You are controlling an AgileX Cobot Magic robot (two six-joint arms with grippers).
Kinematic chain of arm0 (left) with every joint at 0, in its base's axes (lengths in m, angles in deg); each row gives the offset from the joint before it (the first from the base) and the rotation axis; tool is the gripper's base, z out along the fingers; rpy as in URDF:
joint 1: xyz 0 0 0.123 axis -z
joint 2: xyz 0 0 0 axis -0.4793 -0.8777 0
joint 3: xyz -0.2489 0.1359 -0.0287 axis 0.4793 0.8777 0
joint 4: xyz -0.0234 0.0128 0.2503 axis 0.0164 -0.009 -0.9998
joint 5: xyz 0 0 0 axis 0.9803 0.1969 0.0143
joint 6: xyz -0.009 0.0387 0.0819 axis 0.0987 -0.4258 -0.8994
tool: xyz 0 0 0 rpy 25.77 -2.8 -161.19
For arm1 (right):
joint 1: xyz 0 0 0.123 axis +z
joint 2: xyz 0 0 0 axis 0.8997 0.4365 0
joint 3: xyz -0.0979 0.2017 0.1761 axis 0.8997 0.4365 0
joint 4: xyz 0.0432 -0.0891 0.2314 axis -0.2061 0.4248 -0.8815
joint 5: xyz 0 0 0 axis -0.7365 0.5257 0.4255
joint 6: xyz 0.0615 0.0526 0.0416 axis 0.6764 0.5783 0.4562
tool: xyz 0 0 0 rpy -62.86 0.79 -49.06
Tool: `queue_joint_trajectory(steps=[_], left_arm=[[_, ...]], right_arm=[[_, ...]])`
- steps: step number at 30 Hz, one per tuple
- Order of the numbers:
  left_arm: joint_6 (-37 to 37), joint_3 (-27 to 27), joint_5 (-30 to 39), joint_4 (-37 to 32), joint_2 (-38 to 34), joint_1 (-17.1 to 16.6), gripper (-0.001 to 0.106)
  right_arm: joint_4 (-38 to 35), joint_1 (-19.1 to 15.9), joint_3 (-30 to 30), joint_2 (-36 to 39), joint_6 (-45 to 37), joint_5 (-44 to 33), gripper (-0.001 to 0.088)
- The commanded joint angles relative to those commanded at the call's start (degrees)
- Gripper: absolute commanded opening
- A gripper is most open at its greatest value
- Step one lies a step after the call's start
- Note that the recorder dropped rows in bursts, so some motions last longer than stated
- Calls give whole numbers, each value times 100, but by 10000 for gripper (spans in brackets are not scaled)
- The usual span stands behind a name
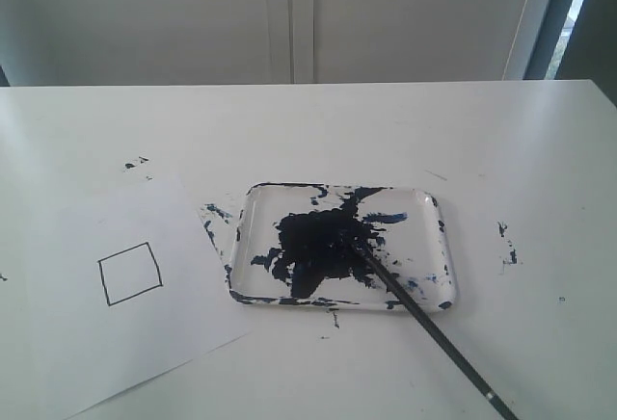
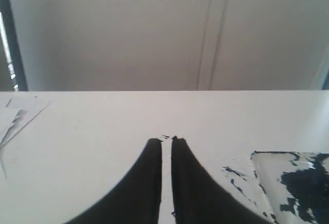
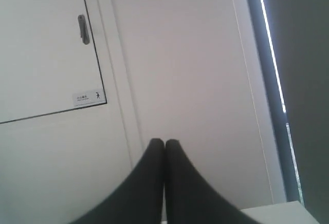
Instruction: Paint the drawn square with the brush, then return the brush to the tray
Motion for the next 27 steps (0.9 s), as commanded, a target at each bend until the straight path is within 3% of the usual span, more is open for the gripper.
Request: queue_joint_trajectory(steps=[3,5,10,12,15,22,27], left_arm=[[-1298,-38,273,1135,-113,0,124],[-1810,-38,512,1401,-214,0,87],[-1895,-38,734,1412,-378,0,0],[-1895,-38,734,1412,-377,0,0],[-1947,-38,703,1392,-377,0,0],[-2027,-38,878,1451,-377,0,0],[-2027,-38,994,1885,-366,0,0]], right_arm=[[-278,324,-178,250,-500,-503,0],[-898,553,-252,432,-1192,-903,0],[-3462,1052,-304,1033,-4335,-2143,0],[-3990,1119,-304,1311,-4916,-2624,0],[-4126,1120,-291,1598,-5044,-2992,0],[-4127,1120,-269,1645,-5021,-2576,0],[-3920,1120,-257,1936,-5021,-2871,0]])
